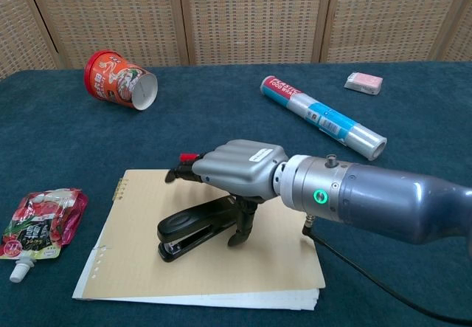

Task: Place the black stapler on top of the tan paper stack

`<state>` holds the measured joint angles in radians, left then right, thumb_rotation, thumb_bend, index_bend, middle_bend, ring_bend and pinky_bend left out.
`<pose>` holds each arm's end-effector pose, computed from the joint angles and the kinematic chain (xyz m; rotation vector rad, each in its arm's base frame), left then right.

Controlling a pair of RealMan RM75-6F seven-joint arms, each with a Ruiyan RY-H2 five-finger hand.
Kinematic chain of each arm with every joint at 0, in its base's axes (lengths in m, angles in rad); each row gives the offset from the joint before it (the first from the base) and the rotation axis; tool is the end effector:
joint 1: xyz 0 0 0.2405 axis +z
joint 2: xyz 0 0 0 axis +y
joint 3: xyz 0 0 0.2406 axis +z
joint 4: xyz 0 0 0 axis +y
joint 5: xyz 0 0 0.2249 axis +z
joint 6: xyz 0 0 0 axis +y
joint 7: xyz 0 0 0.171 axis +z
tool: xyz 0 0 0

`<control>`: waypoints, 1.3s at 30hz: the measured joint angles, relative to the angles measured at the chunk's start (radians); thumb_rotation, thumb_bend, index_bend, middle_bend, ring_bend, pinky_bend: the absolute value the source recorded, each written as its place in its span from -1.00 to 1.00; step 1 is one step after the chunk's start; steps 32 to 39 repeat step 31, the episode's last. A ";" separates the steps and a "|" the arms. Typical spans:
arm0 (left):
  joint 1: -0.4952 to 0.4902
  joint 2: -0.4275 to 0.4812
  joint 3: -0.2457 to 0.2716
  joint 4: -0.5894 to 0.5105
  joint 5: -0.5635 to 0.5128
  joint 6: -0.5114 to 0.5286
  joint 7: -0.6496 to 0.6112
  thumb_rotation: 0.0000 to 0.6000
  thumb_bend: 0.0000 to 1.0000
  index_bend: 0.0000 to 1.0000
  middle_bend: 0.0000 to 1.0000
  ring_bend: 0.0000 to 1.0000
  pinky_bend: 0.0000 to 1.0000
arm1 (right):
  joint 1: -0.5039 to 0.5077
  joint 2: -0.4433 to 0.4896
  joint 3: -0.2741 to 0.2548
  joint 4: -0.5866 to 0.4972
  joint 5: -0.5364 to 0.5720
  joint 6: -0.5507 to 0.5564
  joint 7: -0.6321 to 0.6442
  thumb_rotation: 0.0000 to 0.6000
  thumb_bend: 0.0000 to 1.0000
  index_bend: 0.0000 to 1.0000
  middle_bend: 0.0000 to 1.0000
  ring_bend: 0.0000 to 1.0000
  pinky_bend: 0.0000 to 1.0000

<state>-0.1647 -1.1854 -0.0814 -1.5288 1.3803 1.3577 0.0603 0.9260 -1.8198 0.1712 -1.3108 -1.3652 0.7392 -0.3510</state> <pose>-0.3195 0.2403 0.1196 -1.3954 -0.9248 -0.7988 -0.0260 -0.3139 -0.1464 2.3635 -0.6710 0.9879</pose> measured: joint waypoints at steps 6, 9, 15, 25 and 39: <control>0.001 0.001 0.002 -0.003 0.005 0.007 -0.003 1.00 -1.00 -1.00 -1.00 -1.00 -1.00 | -0.016 0.094 0.003 -0.077 -0.028 0.053 -0.002 1.00 -1.00 -0.90 -0.85 -0.92 -0.92; 0.003 0.004 0.003 -0.007 0.011 0.012 -0.008 1.00 -1.00 -1.00 -1.00 -1.00 -1.00 | -0.042 0.171 0.001 -0.129 -0.045 0.105 -0.009 1.00 -1.00 -0.88 -0.97 -1.00 -1.00; 0.008 0.008 0.014 -0.014 0.044 0.031 -0.015 1.00 -1.00 -1.00 -1.00 -1.00 -1.00 | -0.144 0.328 -0.023 -0.185 -0.111 0.289 0.013 1.00 -1.00 -0.97 -1.00 -1.00 -1.00; 0.020 -0.007 0.035 -0.023 0.098 0.078 0.016 1.00 -1.00 -1.00 -1.00 -1.00 -1.00 | -0.485 0.476 -0.112 -0.148 -0.131 0.688 0.197 1.00 -1.00 -1.00 -1.00 -1.00 -1.00; 0.028 -0.026 0.041 -0.013 0.117 0.103 0.035 1.00 -1.00 -1.00 -1.00 -1.00 -1.00 | -0.635 0.533 -0.181 -0.117 -0.109 0.786 0.237 1.00 -1.00 -1.00 -1.00 -1.00 -1.00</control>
